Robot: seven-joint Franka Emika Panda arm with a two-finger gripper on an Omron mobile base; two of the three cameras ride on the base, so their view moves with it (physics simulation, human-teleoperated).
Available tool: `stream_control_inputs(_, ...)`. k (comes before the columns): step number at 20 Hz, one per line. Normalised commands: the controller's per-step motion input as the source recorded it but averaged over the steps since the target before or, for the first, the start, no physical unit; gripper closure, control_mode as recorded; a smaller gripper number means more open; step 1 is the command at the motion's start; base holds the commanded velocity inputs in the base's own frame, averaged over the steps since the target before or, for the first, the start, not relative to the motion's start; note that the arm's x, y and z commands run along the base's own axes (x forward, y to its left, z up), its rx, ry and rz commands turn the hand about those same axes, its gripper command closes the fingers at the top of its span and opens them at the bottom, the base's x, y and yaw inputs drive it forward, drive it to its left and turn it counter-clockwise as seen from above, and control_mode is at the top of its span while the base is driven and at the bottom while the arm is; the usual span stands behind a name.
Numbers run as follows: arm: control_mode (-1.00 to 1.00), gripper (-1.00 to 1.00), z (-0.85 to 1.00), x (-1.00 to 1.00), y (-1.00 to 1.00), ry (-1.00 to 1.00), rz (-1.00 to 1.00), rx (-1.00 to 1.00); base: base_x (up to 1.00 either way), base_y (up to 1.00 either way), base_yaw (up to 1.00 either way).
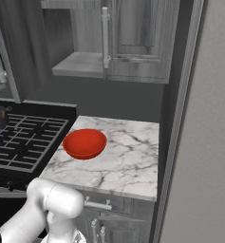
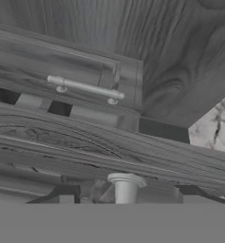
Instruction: Open the cabinet and move the ladle to the pot. Then close the cabinet.
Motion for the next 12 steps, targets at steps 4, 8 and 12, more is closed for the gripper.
stream_control_inputs(4,-1.00,-1.00,-0.11,0.47,-0.41,0.08,0.00,0.01,0.00,0.00,0.00)
stream_control_inputs(8,-1.00,-1.00,-0.30,0.70,-0.50,0.08,0.00,0.00,0.00,0.00,0.00)
stream_control_inputs(12,-1.00,-1.00,-0.46,0.84,-0.60,0.05,0.00,0.00,0.00,0.00,0.00)
